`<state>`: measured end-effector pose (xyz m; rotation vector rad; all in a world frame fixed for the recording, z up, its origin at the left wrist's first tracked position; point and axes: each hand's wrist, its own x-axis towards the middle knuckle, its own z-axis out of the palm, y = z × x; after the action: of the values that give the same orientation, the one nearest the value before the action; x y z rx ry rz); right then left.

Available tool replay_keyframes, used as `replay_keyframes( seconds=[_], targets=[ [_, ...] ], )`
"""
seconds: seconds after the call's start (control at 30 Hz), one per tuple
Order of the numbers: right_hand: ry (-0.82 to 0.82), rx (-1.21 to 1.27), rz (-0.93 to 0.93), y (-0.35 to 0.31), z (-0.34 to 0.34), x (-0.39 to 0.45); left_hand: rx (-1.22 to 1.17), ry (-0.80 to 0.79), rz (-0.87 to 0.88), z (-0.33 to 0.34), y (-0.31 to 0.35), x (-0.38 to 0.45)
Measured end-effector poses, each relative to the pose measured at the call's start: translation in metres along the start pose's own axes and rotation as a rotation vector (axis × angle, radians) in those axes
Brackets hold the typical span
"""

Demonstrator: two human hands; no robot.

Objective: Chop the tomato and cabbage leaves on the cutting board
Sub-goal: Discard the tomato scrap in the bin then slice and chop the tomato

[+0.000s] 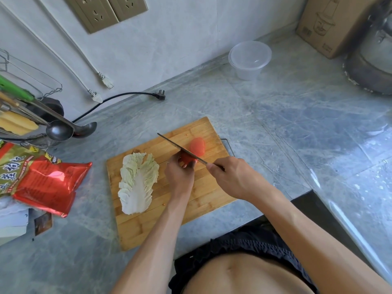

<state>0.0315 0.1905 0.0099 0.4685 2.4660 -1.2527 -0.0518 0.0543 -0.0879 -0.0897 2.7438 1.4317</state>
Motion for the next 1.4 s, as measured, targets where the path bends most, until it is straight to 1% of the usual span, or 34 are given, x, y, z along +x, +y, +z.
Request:
replay_keyframes(
  seconds=[0.13, 0.3, 0.43, 0.57, 0.67, 0.8, 0.93, 1.07, 1.23, 1.4],
  targets=[
    [-0.012, 0.031, 0.002, -0.004, 0.006, 0.011, -0.022, -0.009, -0.009, 0.0, -0.002, 0.001],
    [-0.052, 0.004, 0.032, 0.003, -0.005, 0.003, -0.052, -0.014, -0.041, -0.002, -0.003, 0.001],
    [-0.039, 0.043, 0.03, 0.006, 0.003, 0.017, -0.024, -0.01, -0.018, -0.002, -0.002, 0.0],
    [-0.011, 0.037, 0.008, 0.012, 0.02, 0.027, -0.053, -0.027, -0.044, -0.003, -0.003, 0.001],
    [-0.011, -0.025, 0.0, 0.019, 0.022, 0.021, -0.05, -0.019, -0.057, -0.004, -0.005, 0.001],
    [-0.005, 0.007, 0.007, 0.025, 0.021, 0.022, -0.071, -0.016, -0.072, -0.002, -0.002, -0.002],
    [0.009, 0.036, -0.033, 0.02, 0.027, 0.039, -0.085, -0.023, -0.09, -0.002, 0.001, -0.003],
    [0.021, 0.009, -0.075, 0.02, 0.033, 0.043, -0.092, -0.022, -0.125, -0.005, 0.002, -0.002],
    [0.015, -0.025, -0.091, 0.029, 0.037, 0.038, -0.137, -0.042, -0.178, -0.01, -0.004, 0.001],
    [0.031, 0.017, -0.091, 0.02, 0.035, 0.048, -0.181, -0.079, -0.159, -0.009, -0.009, 0.001]
  ],
)
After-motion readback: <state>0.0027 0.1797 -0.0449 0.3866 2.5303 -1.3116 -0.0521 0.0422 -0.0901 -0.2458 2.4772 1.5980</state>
